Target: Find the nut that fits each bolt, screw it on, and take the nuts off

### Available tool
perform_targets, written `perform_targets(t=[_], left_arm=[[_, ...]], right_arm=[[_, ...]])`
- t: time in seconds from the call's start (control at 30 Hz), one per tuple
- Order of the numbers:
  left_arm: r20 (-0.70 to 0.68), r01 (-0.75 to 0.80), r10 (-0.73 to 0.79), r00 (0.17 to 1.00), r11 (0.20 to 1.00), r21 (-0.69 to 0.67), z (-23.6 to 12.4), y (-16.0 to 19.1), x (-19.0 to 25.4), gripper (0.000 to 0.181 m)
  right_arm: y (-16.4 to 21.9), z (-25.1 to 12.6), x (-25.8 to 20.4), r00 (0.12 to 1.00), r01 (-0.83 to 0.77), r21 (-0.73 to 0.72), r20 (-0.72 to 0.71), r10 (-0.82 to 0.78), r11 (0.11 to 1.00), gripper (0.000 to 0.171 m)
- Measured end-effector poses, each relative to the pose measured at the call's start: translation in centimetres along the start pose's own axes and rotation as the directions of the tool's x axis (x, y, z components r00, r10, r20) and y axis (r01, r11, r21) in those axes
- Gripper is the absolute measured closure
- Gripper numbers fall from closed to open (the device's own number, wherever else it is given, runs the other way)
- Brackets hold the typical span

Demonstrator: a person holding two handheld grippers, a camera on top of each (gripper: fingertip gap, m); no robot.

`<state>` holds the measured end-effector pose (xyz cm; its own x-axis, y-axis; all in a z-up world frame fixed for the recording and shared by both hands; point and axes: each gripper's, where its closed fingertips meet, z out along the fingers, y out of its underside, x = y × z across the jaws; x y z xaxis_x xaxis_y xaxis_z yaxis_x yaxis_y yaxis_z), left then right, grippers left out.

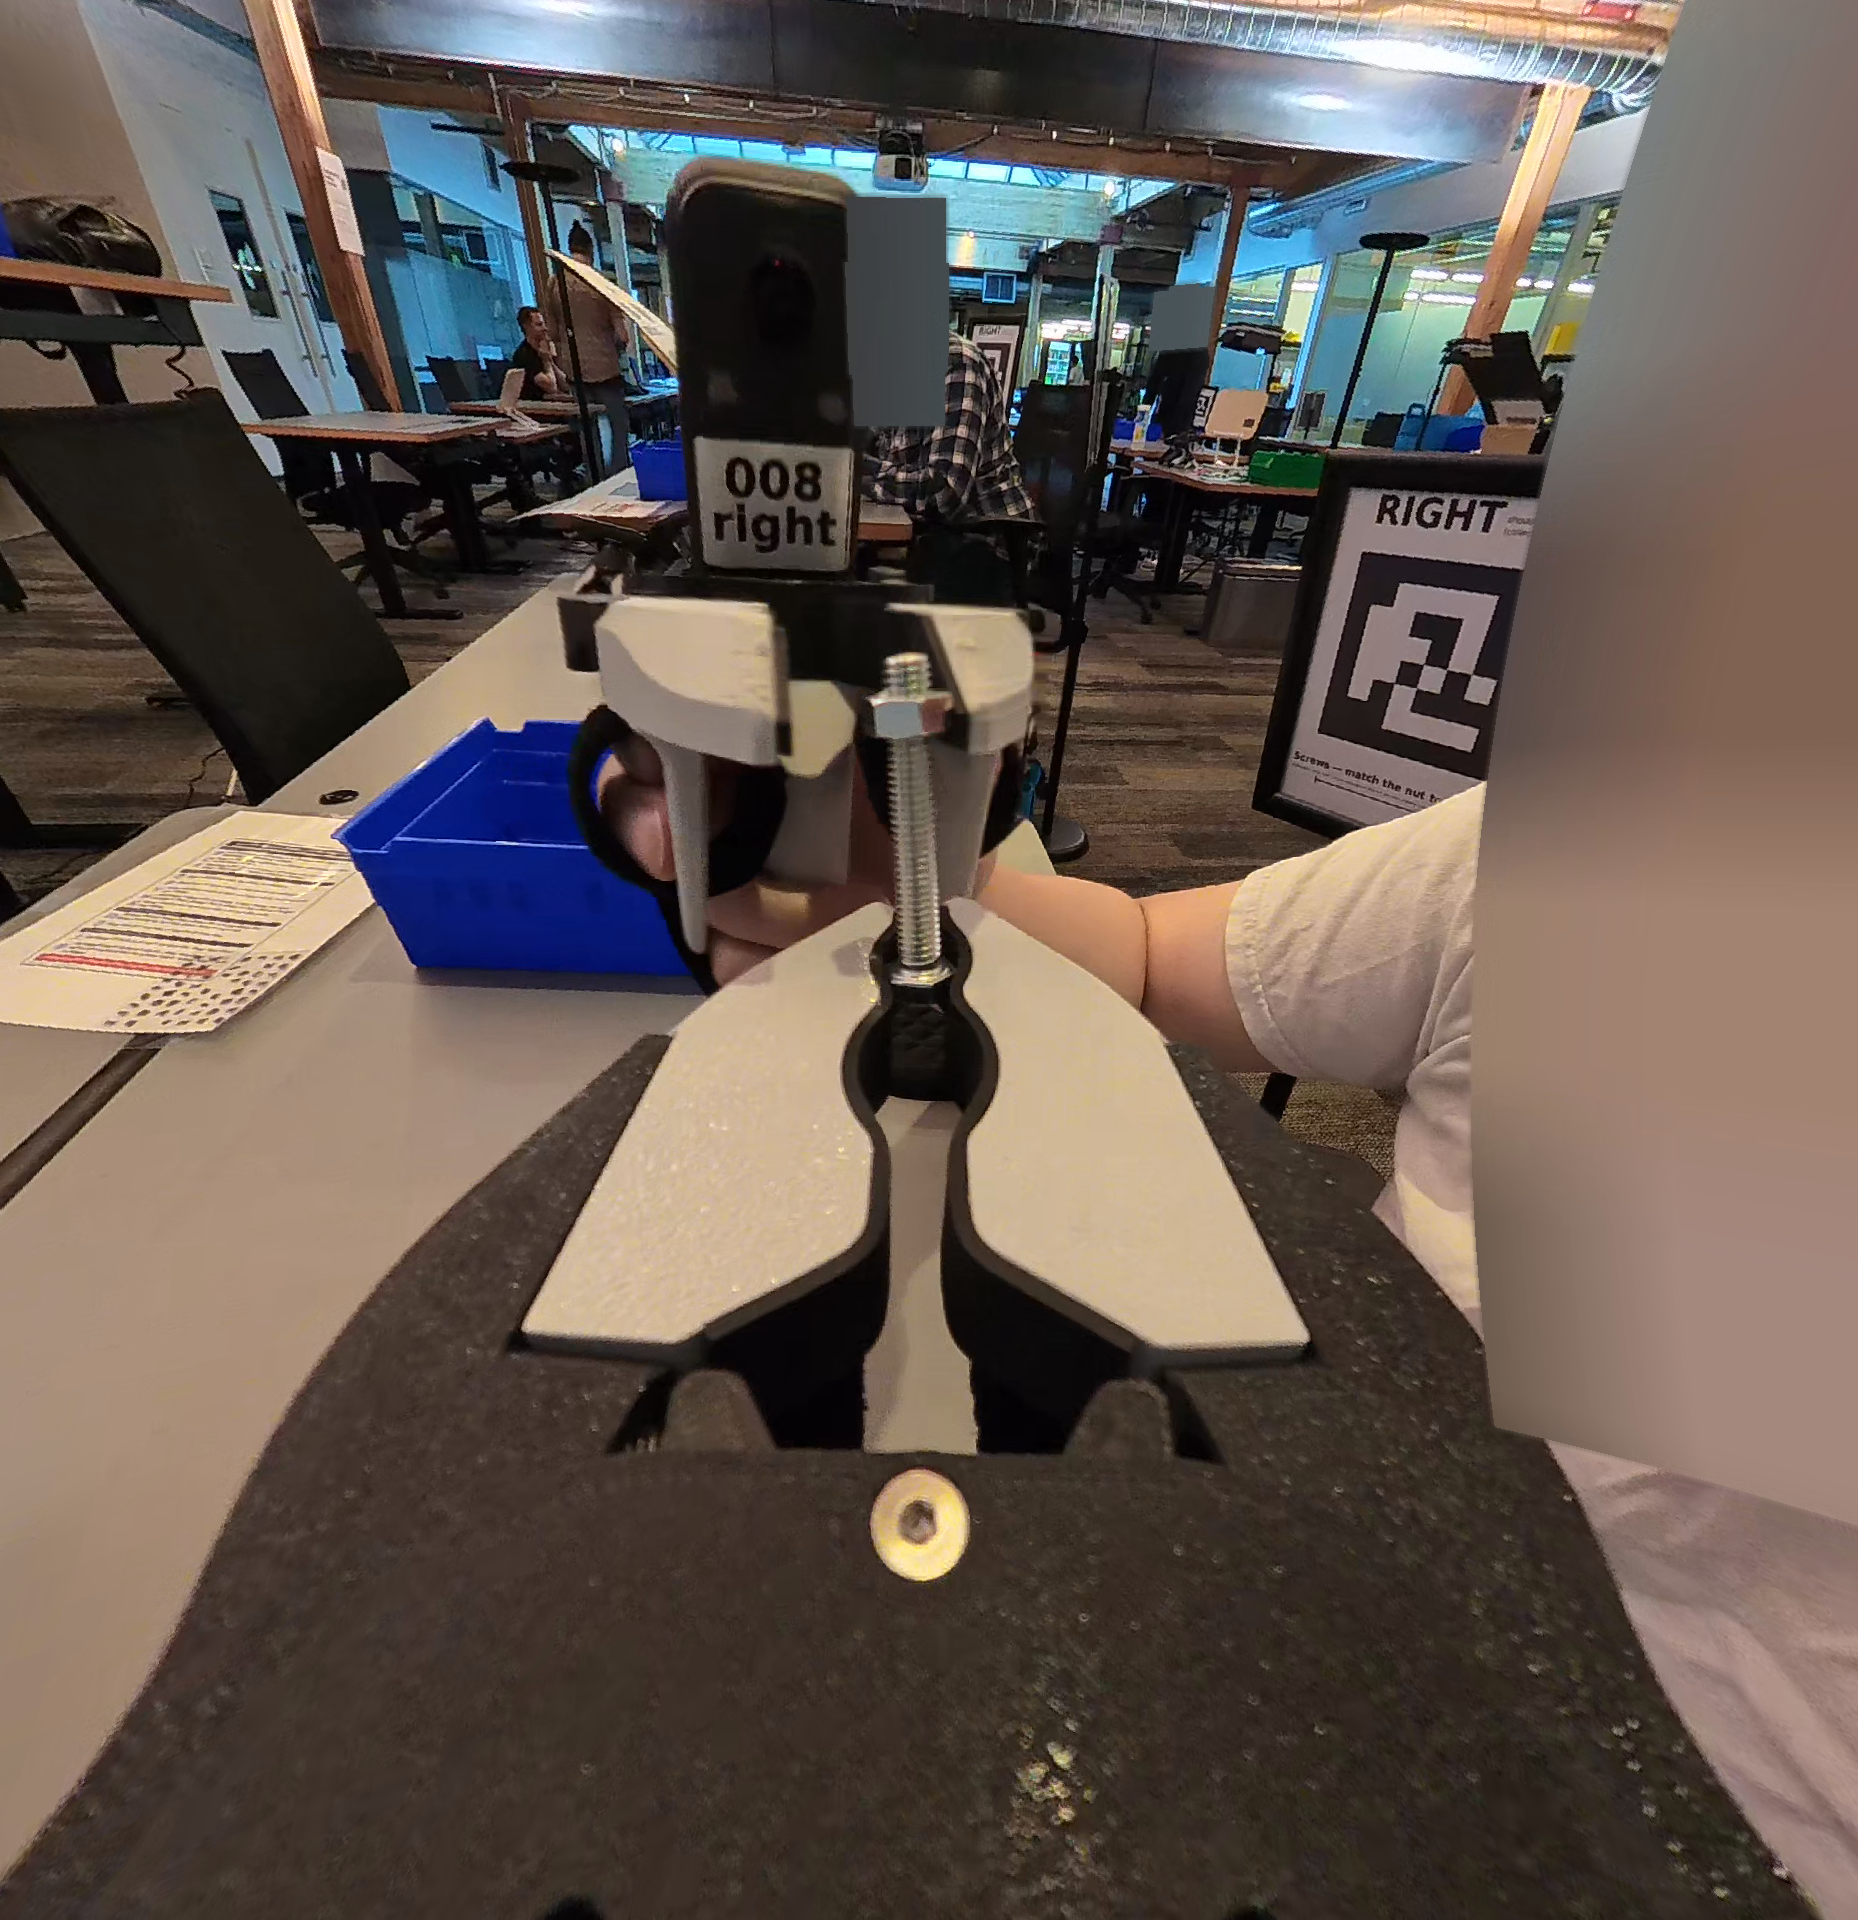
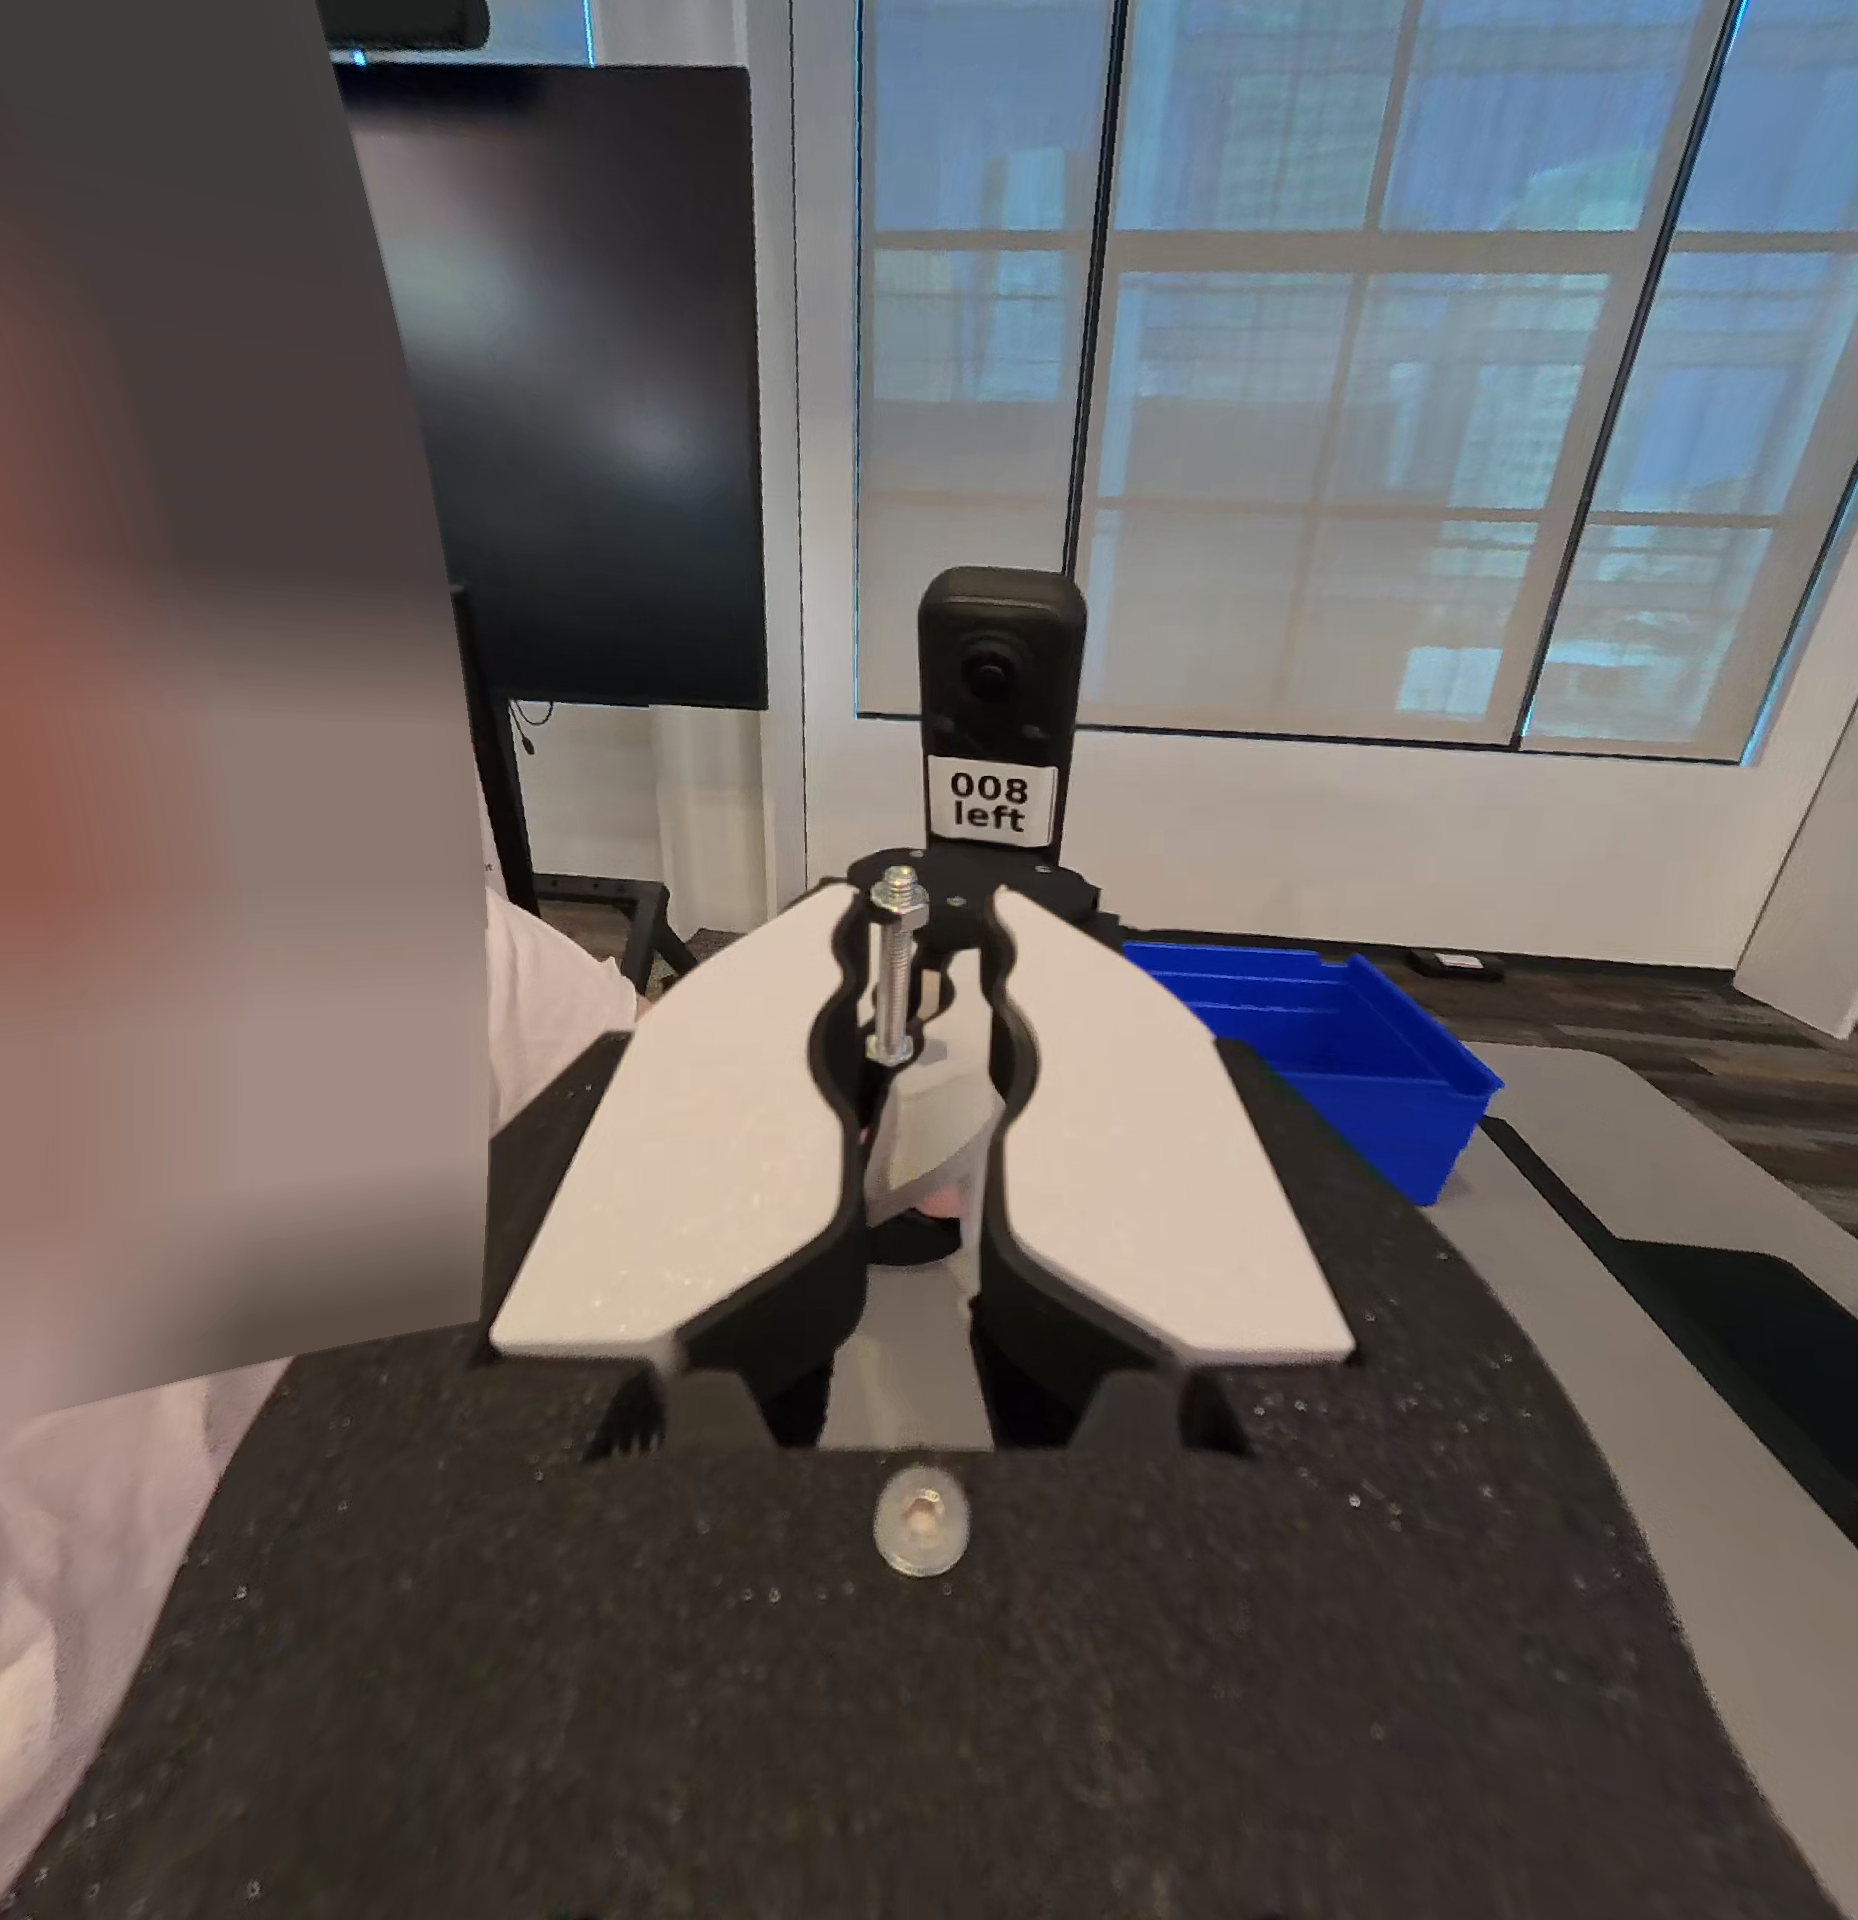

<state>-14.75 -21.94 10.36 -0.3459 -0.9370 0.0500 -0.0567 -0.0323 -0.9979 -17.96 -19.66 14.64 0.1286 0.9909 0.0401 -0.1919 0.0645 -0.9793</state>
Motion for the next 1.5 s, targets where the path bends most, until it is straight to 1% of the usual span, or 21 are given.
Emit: perform_targets(t=[0.07,0.1,0.2,0.27,0.33,0.43,0.53,0.63,0.7,0.77,0.83,0.93,1.0,1.13,1.23,1.27,1.37,1.43,1.5], left_arm=[[0.004,0.001,-0.001,1.000,1.000,0.002,0.0,0.0,-0.1,0.178],[-0.001,0.002,-0.002,1.000,1.000,0.007,-0.1,-0.1,0.0,0.178],[0.001,-0.006,0.006,1.000,1.000,0.011,-0.2,-0.3,0.1,0.178],[0.000,-0.007,0.007,1.000,1.000,0.006,-0.2,-0.3,0.1,0.178],[-0.004,-0.003,0.003,1.000,1.000,0.007,-0.2,-0.2,0.1,0.178],[-0.013,-0.007,0.007,1.000,1.000,-0.001,0.0,-0.1,0.3,0.178],[-0.021,-0.017,0.017,1.000,1.000,-0.001,0.1,-0.2,0.7,0.178],[-0.004,-0.021,0.021,1.000,1.000,-0.008,0.0,-0.2,0.5,0.178],[-0.004,-0.011,0.011,1.000,1.000,-0.001,-0.1,-0.2,0.3,0.178],[-0.011,-0.003,0.003,1.000,1.000,0.003,-0.1,-0.2,0.3,0.178],[-0.015,-0.003,0.003,1.000,1.000,0.000,0.0,-0.1,0.4,0.178],[-0.020,-0.010,0.010,1.000,1.000,0.001,0.0,-0.3,0.7,0.178],[-0.015,-0.018,0.018,1.000,1.000,0.000,0.0,-0.3,0.7,0.178],[-0.011,-0.006,0.006,1.000,1.000,-0.001,-0.1,-0.2,0.4,0.178],[-0.021,-0.003,0.002,1.000,1.000,-0.003,0.1,-0.1,0.5,0.178],[-0.019,-0.005,0.005,1.000,1.000,-0.004,0.1,-0.1,0.6,0.178],[-0.021,-0.010,0.011,1.000,1.000,0.005,0.0,-0.4,0.8,0.178],[-0.016,-0.017,0.017,1.000,1.000,0.004,-0.1,-0.5,0.7,0.178],[-0.016,-0.014,0.014,1.000,1.000,0.002,-0.1,-0.4,0.7,0.178]], right_arm=[[0.0,-0.3,0.2,0.999,-0.031,0.004,0.021,0.031,1.000,0.150],[-0.1,-0.5,0.5,0.999,-0.044,0.016,0.014,0.043,0.999,0.155],[-0.4,-1.1,1.0,0.998,-0.068,0.043,0.012,0.067,0.997,0.155],[-1.0,-1.0,0.2,0.996,-0.073,0.067,0.049,0.070,0.995,0.154],[-1.0,-0.6,-0.6,0.995,-0.063,0.058,0.078,0.058,0.996,0.152],[-0.3,-0.2,-0.3,0.998,-0.042,0.027,0.046,0.041,0.999,0.151],[-0.4,-0.9,1.0,0.998,-0.067,0.046,0.008,0.067,0.997,0.155],[-1.1,-1.1,0.4,0.995,-0.090,0.077,0.049,0.087,0.993,0.153],[-1.0,-0.6,-0.5,0.996,-0.057,0.056,0.065,0.053,0.997,0.151],[-0.4,0.0,-0.8,0.998,-0.024,0.019,0.051,0.023,1.000,0.150],[-0.2,0.0,-0.4,1.000,-0.012,0.016,0.029,0.011,1.000,0.151],[-0.5,-0.9,0.8,0.998,-0.067,0.058,0.019,0.066,0.996,0.154],[-1.0,-1.2,0.6,0.995,-0.093,0.080,0.047,0.089,0.992,0.154],[-0.8,-0.1,-1.2,0.996,-0.044,0.042,0.083,0.040,0.998,0.150],[-0.4,0.1,-0.7,0.999,-0.011,0.030,0.037,0.010,0.999,0.152],[-0.5,-0.1,-0.4,0.999,-0.020,0.036,0.037,0.019,0.999,0.150],[-0.8,-1.1,0.7,0.997,-0.077,0.074,0.027,0.075,0.994,0.155],[-1.2,-1.2,0.5,0.996,-0.086,0.083,0.045,0.082,0.993,0.155],[-1.3,-0.8,-0.4,0.996,-0.062,0.075,0.066,0.057,0.995,0.154]])
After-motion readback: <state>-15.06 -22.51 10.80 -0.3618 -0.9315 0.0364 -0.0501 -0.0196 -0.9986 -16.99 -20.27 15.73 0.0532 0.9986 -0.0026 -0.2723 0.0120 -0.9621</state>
